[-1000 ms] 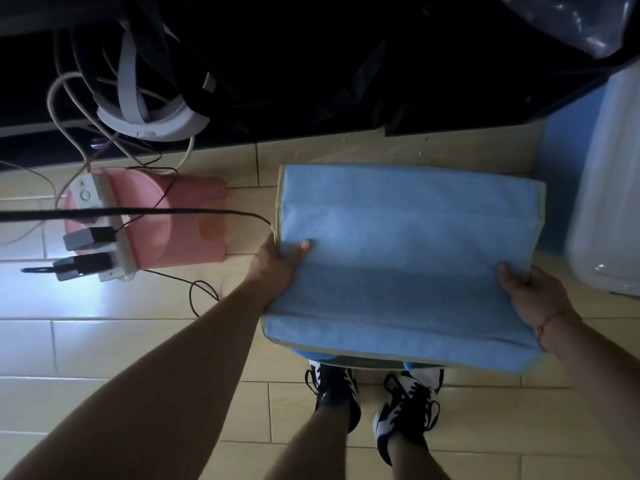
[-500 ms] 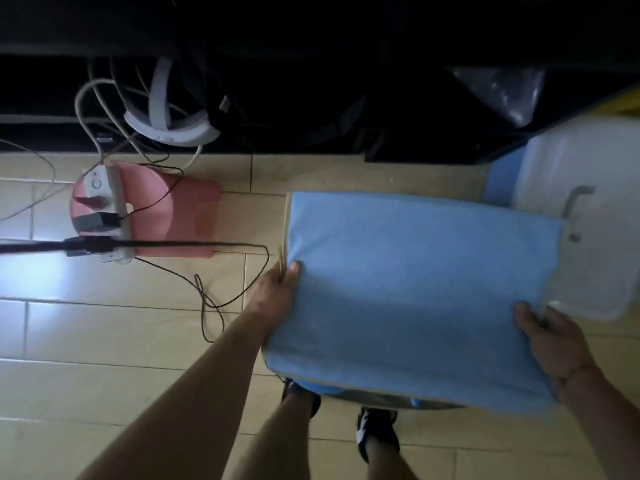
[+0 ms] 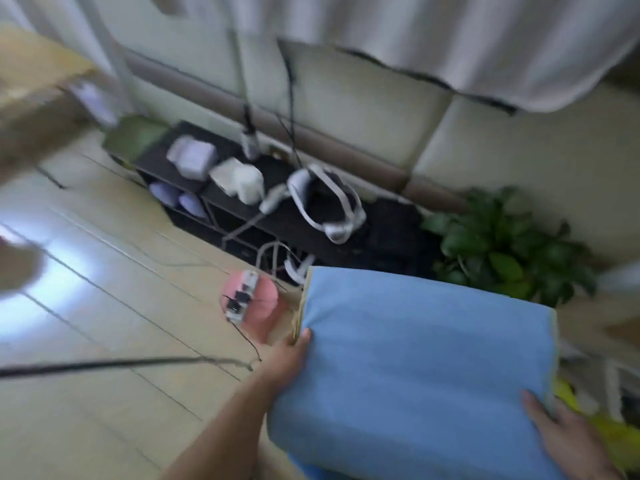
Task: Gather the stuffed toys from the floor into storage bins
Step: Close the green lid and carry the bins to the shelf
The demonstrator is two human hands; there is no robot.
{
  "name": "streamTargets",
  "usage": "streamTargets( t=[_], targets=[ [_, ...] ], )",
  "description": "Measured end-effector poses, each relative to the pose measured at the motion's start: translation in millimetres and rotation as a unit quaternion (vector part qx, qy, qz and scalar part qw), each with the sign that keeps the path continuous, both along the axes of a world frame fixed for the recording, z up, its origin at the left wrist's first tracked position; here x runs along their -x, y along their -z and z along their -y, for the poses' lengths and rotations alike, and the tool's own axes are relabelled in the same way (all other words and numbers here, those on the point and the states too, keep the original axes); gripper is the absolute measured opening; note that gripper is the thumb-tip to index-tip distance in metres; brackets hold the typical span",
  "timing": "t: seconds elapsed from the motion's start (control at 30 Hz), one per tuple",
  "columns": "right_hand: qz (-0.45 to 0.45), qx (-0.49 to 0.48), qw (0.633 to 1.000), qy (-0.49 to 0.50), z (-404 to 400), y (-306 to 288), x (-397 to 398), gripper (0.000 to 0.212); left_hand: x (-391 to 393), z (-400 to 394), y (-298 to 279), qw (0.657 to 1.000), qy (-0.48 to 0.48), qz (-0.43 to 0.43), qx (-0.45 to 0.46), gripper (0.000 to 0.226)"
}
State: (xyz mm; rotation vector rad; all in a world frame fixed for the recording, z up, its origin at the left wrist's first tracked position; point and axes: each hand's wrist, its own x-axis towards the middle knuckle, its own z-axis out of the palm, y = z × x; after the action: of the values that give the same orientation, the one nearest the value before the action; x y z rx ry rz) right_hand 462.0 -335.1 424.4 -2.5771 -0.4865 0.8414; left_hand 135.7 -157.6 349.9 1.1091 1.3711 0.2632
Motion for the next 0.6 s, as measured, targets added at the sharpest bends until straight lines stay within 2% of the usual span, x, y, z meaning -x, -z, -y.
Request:
streamTargets(
  t=[0.03,0.1,0.13,0.2,0.27,0.33,0.43,0.5,0.6],
  targets=[
    [0.024,-0.006,0.999,-0.020,-8.7,-14.9,4.3,0.067,17.9,-5.9,-20.2,1.000,-0.010,0.008,-0.008,0.075],
    [0.066,-0.007,0.995,-0.079,-22.0,-3.6,-23.8,0.117,54.3,-18.2,-65.5,0.999,-0.045,0.002,-0.016,0.062],
    [0.055,0.007,0.994,-0.095,-34.4,2.8,-35.5,0.126,73.3,-22.9,-87.8,0.998,-0.065,0.004,-0.023,0.054],
    [0.036,0.001,0.991,-0.126,-77.9,-3.6,-41.4,0.125,115.5,-33.4,-120.4,0.994,-0.098,0.034,-0.035,0.055],
    [0.024,-0.022,0.989,-0.143,-129.9,-44.5,3.8,0.126,164.6,-44.2,-140.3,0.987,-0.131,0.089,-0.040,0.049],
    [0.017,-0.049,0.985,-0.165,-172.2,-88.9,76.8,0.124,220.3,-58.2,-156.8,0.979,-0.169,0.110,-0.042,0.041],
    [0.019,-0.097,0.977,-0.187,-224.9,-154.0,217.4,0.130,305.0,-82.0,-175.0,0.969,-0.216,0.099,-0.067,0.049],
    [0.011,-0.121,0.970,-0.213,-247.4,-182.1,300.3,0.118,359.8,-99.5,-191.2,0.962,-0.245,0.076,-0.090,0.045],
    [-0.033,-0.150,0.959,-0.240,-280.8,-194.0,385.9,0.049,435.8,-130.1,-209.2,0.956,-0.262,0.034,-0.126,0.045]
  ],
)
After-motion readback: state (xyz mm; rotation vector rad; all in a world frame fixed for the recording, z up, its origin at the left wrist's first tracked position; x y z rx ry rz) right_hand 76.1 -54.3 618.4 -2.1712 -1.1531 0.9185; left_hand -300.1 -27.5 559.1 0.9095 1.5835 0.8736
